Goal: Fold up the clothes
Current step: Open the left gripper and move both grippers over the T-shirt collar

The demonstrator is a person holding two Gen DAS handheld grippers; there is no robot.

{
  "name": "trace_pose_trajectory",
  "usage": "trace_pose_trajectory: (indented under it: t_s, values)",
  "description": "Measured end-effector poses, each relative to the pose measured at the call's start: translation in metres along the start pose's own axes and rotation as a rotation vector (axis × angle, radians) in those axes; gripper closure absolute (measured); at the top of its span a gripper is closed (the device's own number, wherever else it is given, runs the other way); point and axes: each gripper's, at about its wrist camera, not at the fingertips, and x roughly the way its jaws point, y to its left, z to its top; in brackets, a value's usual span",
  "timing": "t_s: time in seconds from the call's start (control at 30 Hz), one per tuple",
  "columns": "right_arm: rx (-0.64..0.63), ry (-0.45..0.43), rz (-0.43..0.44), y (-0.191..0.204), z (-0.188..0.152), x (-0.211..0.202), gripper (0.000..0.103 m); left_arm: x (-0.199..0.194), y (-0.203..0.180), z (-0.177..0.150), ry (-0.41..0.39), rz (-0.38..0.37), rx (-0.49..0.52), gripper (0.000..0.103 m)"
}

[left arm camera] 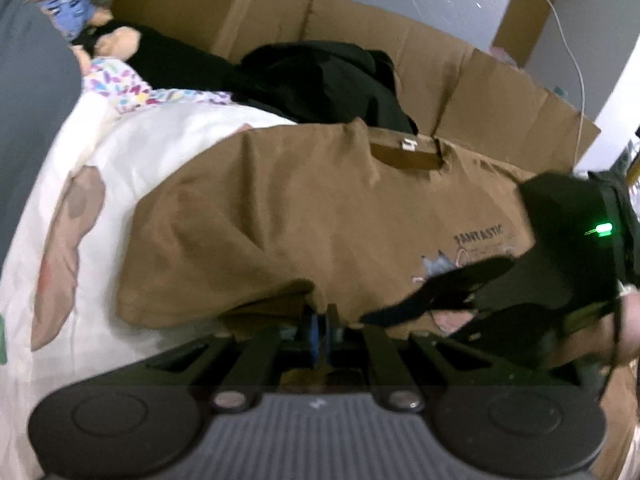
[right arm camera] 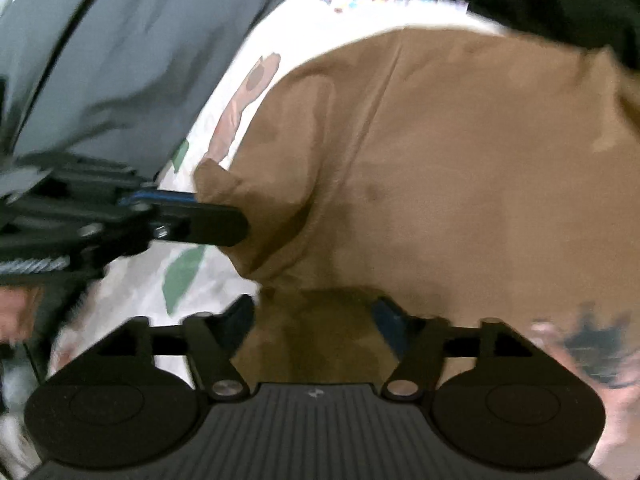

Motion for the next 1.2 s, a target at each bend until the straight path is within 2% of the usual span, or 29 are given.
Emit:
trace_pose_trajectory:
  t_s: [0.13, 0.3, 0.33, 0.37, 0.43, 0.53, 0.67, 0.77, 0.83, 1.03, 1.2]
  values:
    - [-0.019, -0.003, -0.017, -0.012, -0.006, -0.022, 0.028, 0.010, -0.017, 0.002, 0.053, 0.001, 0.061, 0.100]
    - [0.040, -0.021, -0.047, -0.040, -0.024, -0.046, 0.028, 0.037, -0.052, 0.003, 0.160, 0.022, 0.183, 0.098]
    - [0.056, -0.031, -0.039, -0.045, -0.028, -0.053, 0.028, 0.043, -0.057, 0.002, 0.186, 0.022, 0.191, 0.091]
    - [0.062, -0.037, -0.034, -0.048, -0.030, -0.055, 0.028, 0.047, -0.063, 0.000, 0.210, 0.023, 0.211, 0.076]
    - [0.075, -0.050, -0.028, -0.056, -0.036, -0.059, 0.028, 0.054, -0.075, -0.002, 0.259, 0.025, 0.258, 0.056]
    - [0.118, -0.067, -0.011, -0.065, -0.039, -0.061, 0.028, 0.049, -0.085, -0.002, 0.278, 0.024, 0.313, 0.056]
    - [0.174, -0.095, 0.012, -0.073, -0.045, -0.069, 0.028, 0.023, -0.073, 0.009, 0.287, 0.066, 0.299, 0.056]
    - [0.190, -0.109, 0.022, -0.074, -0.047, -0.073, 0.028, 0.011, -0.055, 0.014, 0.265, 0.125, 0.257, 0.056]
    - [0.193, -0.117, 0.028, -0.073, -0.050, -0.077, 0.028, 0.002, -0.030, 0.017, 0.232, 0.189, 0.195, 0.056]
    - [0.186, -0.138, 0.017, -0.075, -0.059, -0.091, 0.028, 0.009, 0.018, 0.027, 0.170, 0.299, 0.050, 0.056]
    - [0.131, -0.132, 0.008, -0.069, -0.055, -0.095, 0.028, 0.027, 0.038, 0.032, 0.163, 0.353, 0.026, 0.055]
